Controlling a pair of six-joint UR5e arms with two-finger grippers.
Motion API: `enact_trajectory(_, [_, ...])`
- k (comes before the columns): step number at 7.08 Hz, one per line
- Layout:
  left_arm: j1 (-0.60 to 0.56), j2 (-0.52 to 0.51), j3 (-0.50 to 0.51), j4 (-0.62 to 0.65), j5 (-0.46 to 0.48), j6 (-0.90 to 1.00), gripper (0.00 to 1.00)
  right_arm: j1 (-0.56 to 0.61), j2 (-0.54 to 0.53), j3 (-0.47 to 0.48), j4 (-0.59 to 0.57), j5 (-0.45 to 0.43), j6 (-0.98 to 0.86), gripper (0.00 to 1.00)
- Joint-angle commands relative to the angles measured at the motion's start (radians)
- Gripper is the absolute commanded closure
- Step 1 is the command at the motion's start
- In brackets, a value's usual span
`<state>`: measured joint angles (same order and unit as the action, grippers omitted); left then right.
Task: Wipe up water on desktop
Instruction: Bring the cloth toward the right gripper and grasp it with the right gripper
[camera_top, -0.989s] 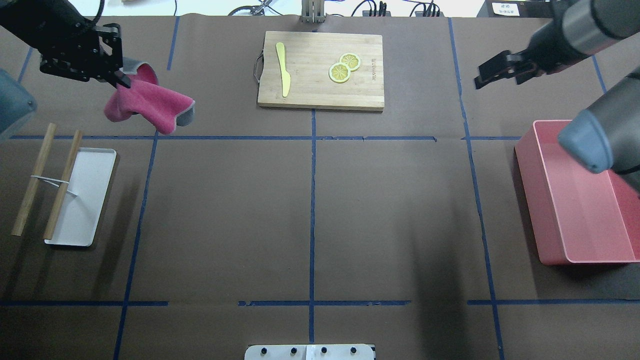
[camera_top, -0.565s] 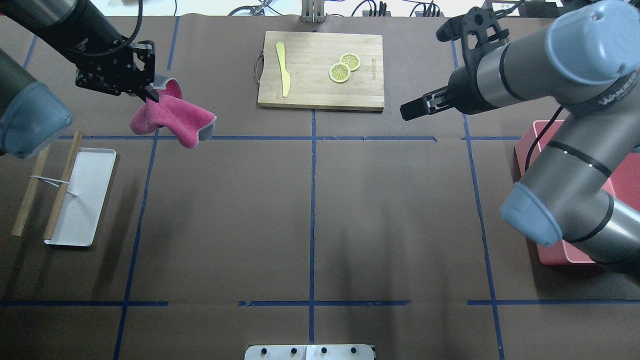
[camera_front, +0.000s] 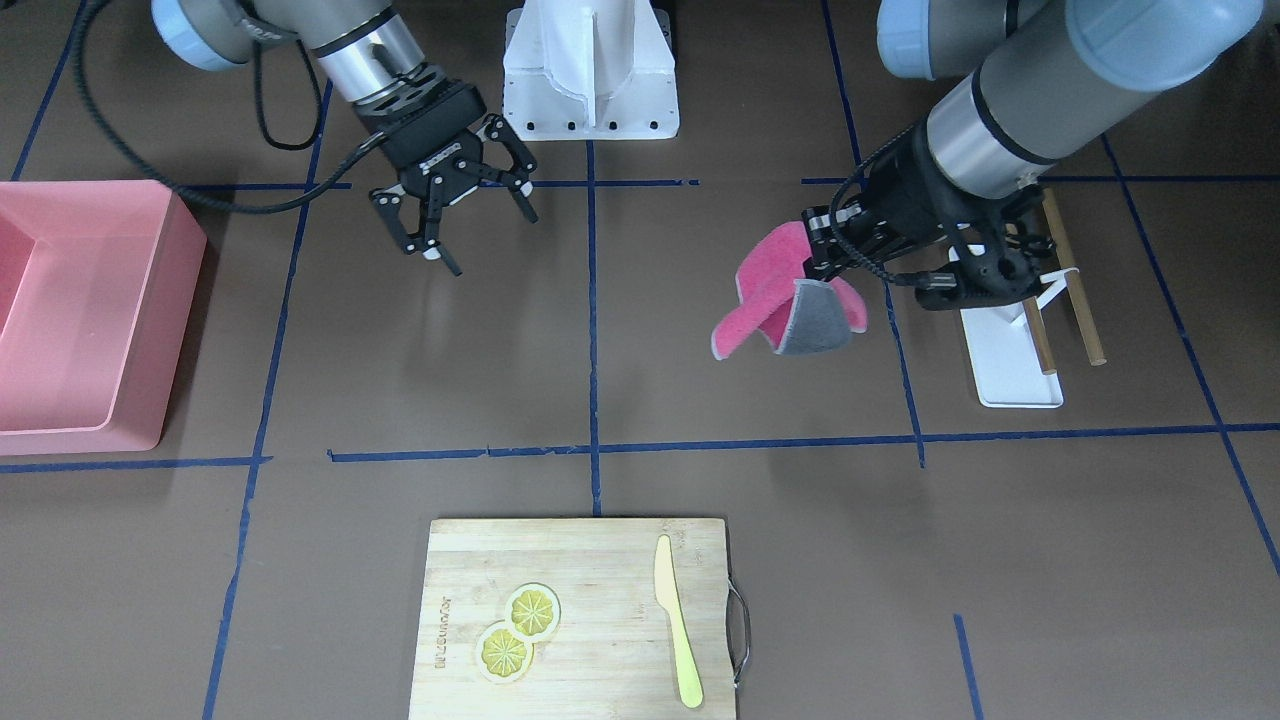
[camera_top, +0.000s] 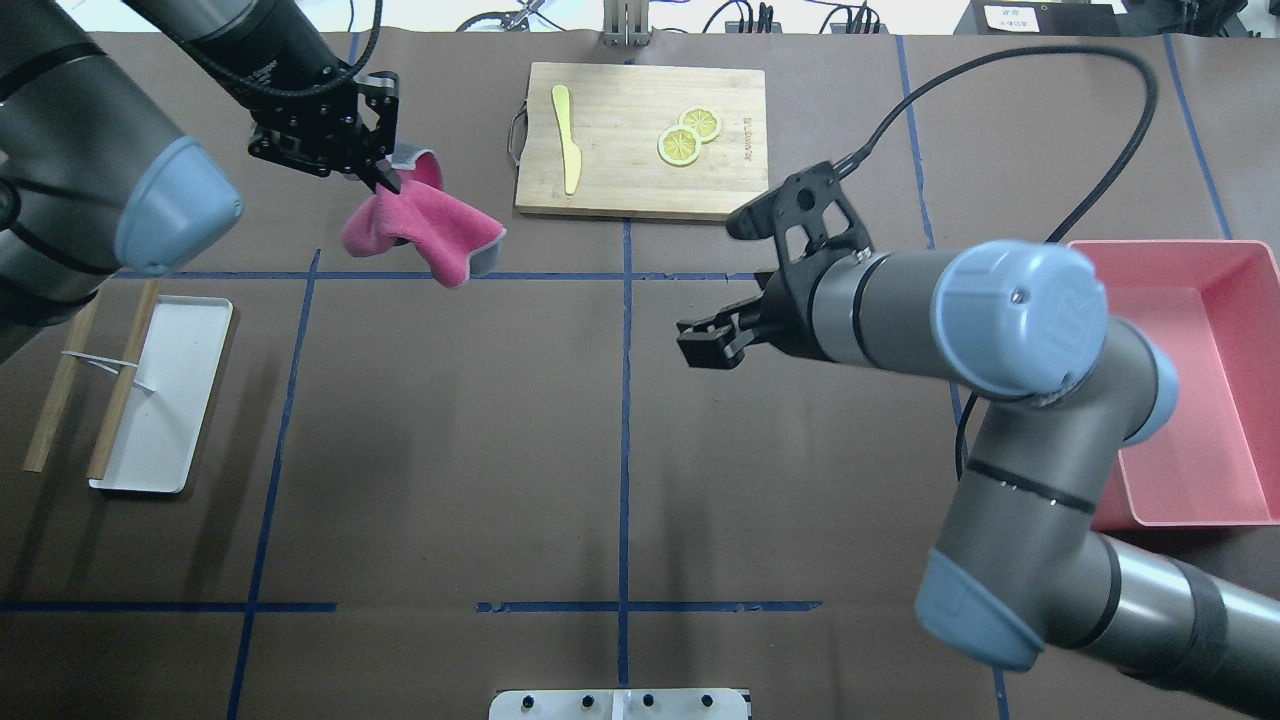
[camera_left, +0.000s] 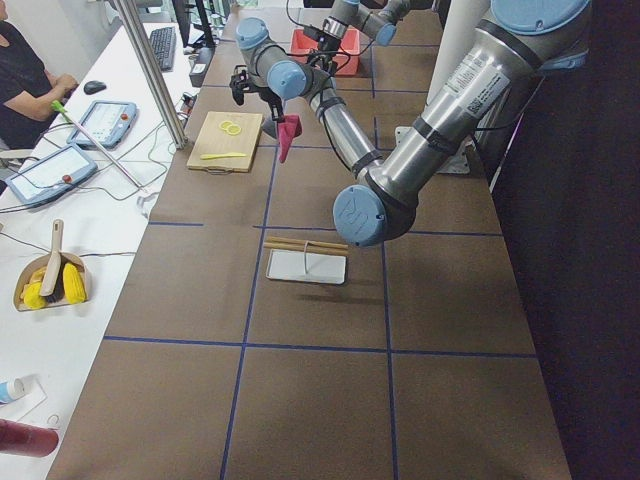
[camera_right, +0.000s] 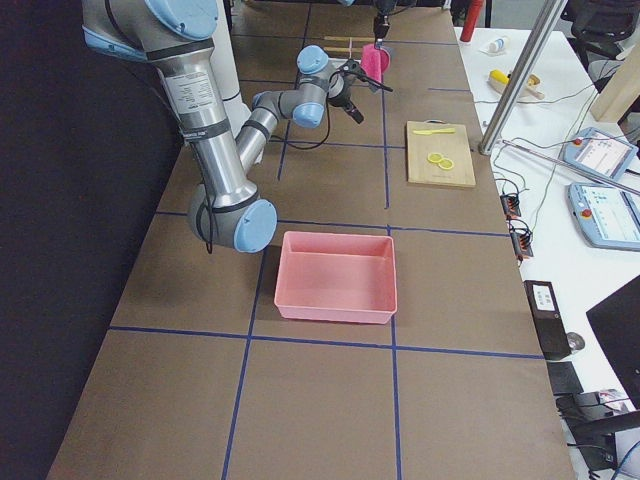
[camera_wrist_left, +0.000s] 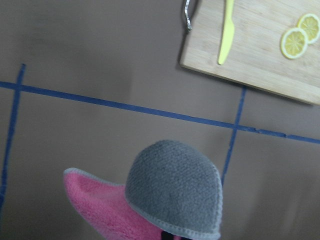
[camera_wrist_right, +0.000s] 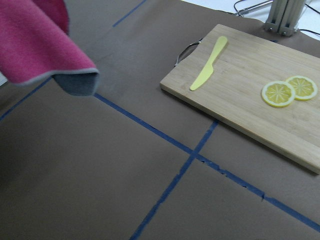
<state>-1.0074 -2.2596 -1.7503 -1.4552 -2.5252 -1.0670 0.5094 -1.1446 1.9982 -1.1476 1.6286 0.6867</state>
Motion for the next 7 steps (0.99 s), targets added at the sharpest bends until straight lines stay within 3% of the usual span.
enact_trajectory(1, [0.050,-0.011,0.063,-0.129,-0.066,-0.008,1.00,-0.040,0.022,0.002,0.015,-0.029,-0.039,0.01])
enact_trajectory(3, [0.078,-0.014,0.063,-0.178,-0.067,-0.010,1.00,-0.048,0.037,-0.005,0.047,-0.027,-0.125,0.01])
enact_trajectory(5, [0.127,-0.012,0.063,-0.267,-0.066,-0.001,1.00,-0.060,0.046,-0.009,0.051,-0.027,-0.125,0.01])
enact_trajectory(7, [0.157,-0.043,0.061,-0.278,-0.066,-0.007,1.00,-0.071,0.048,-0.018,0.051,-0.029,-0.127,0.01])
